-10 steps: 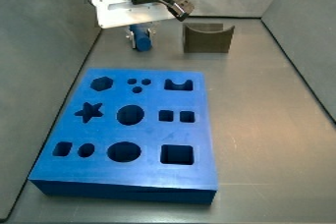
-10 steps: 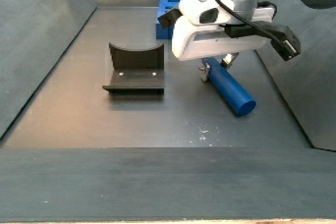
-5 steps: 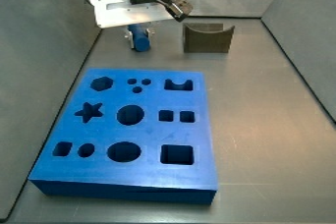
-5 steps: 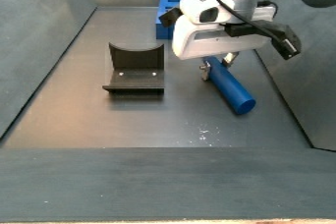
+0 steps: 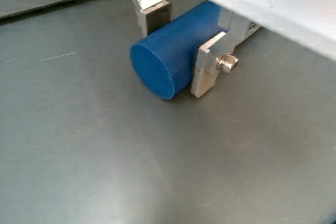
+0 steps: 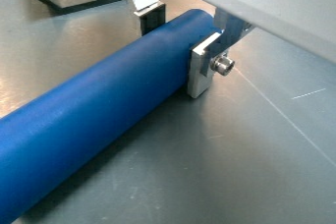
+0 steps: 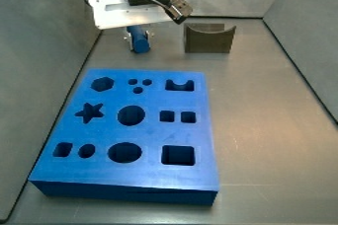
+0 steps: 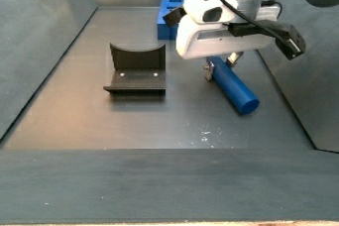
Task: Pick up the round object. Move up. Place the round object on the fixture. Regrasp the round object. Move to above the board. Insert the round object.
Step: Move up.
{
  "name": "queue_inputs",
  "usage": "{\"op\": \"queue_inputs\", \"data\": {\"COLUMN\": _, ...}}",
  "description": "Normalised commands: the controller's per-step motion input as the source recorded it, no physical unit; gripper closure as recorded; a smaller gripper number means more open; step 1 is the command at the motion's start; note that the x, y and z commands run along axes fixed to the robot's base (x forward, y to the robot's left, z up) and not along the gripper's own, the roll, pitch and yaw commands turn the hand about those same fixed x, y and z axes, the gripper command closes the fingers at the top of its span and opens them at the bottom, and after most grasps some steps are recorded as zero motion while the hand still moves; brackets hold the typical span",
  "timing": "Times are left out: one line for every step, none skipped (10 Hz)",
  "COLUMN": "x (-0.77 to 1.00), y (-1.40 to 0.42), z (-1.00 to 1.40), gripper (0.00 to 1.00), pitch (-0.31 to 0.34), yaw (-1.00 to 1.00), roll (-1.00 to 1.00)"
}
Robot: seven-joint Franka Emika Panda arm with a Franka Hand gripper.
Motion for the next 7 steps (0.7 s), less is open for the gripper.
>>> {"op": "queue_inputs", "data": {"x": 0.00, "y": 0.00, "z": 1.00, "gripper": 1.00, "pitch": 0.000, "yaw": 0.00, "roll": 0.00}}
{"op": "queue_inputs", "data": {"x": 0.03, "y": 0.05, "z": 1.00, "gripper": 1.00, "pitch": -0.007, "yaw": -0.03, "roll": 0.01}}
{"op": "queue_inputs", "data": {"x": 0.03, "y": 0.05, "z": 1.00, "gripper": 1.00, "pitch": 0.010, "yaw": -0.03, "roll": 0.00}}
{"op": "queue_inputs", "data": {"x": 0.01, "y": 0.04, "z": 0.91, "gripper": 1.00, "pitch": 0.028, "yaw": -0.03, "roll": -0.01}}
{"op": "queue_inputs", "data": {"x": 0.00, "y": 0.03, "z": 0.79, "gripper": 1.00, "pitch": 0.032, "yaw": -0.03, "roll": -0.01}}
{"op": "queue_inputs", "data": {"x": -0.01, "y": 0.01, "z": 0.62, "gripper": 1.00, "pitch": 0.033, "yaw": -0.03, "roll": -0.03}}
{"op": "queue_inputs", "data": {"x": -0.01, "y": 0.01, "z": 0.52, "gripper": 1.00, "pitch": 0.032, "yaw": -0.02, "roll": -0.03}}
